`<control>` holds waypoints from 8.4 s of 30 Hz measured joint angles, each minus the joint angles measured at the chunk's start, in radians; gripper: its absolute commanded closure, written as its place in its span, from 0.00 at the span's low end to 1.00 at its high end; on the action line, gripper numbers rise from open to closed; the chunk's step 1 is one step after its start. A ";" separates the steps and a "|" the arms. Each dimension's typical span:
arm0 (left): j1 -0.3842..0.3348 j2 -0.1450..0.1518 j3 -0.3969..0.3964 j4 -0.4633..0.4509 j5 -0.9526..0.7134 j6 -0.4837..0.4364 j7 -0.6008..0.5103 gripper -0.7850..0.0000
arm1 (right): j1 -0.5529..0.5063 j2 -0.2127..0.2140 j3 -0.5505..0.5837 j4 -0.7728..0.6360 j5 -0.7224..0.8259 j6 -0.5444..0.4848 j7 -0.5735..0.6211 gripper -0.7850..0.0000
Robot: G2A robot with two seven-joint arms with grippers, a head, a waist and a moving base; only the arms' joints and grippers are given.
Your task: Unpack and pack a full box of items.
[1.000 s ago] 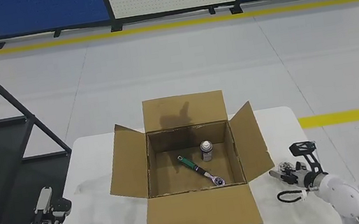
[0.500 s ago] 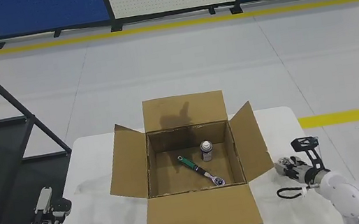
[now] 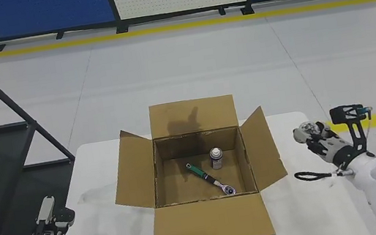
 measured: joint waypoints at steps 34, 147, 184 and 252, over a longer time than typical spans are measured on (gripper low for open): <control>0.000 0.000 0.000 0.000 0.000 0.000 0.000 0.00 | 0.670 -0.152 -0.861 0.514 0.063 0.063 0.179 1.00; 0.000 0.000 0.000 0.000 0.000 0.000 0.000 0.00 | 0.417 -0.244 -0.750 0.515 -0.172 -0.124 -0.207 0.00; -0.170 0.059 0.069 0.087 0.208 -0.132 -0.436 0.00 | 0.045 -0.164 -0.200 -0.181 0.174 -0.080 -0.059 0.00; -0.454 0.095 0.492 0.174 0.304 0.013 -0.535 0.00 | 0.232 -0.130 -0.371 0.386 0.620 0.020 0.052 0.00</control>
